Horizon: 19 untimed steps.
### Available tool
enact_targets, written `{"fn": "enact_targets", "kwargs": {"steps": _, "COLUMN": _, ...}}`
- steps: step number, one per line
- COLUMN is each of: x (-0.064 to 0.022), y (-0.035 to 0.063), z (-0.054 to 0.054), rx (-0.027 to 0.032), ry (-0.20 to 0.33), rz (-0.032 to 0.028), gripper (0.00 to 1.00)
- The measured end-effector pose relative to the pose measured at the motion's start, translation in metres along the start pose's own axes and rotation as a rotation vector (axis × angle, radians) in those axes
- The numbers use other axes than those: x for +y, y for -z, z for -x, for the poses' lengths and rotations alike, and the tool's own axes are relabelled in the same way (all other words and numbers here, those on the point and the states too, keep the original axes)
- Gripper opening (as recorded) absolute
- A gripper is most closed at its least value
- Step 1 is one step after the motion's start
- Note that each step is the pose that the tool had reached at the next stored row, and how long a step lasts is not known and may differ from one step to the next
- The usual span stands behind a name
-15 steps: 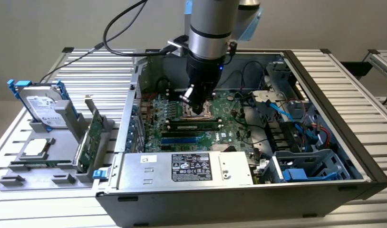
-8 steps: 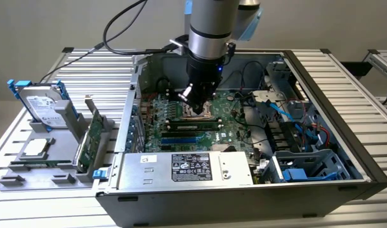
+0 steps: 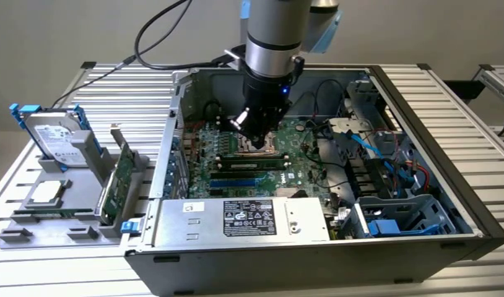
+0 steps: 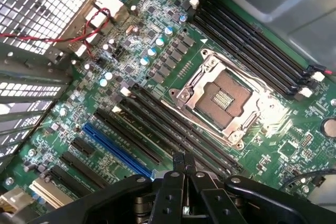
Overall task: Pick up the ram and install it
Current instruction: 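Press down the ram until it locks into place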
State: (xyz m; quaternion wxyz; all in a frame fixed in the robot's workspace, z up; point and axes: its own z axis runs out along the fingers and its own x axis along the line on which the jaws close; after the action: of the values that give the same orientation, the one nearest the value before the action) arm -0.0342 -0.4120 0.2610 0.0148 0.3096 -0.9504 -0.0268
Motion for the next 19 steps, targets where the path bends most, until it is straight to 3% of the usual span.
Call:
{"fn": "enact_targets", "kwargs": {"steps": 9, "x": 0.0, "y": 0.0, "z": 0.0, "rx": -0.0036, "ry": -0.119, "rz": -0.0034, "gripper": 0.11}}
{"fn": "enact_targets", "kwargs": {"steps": 19, "x": 0.0, "y": 0.0, "z": 0.0, "rx": -0.0121, "ry": -0.271, "rz": -0.0017, "gripper": 0.11}}
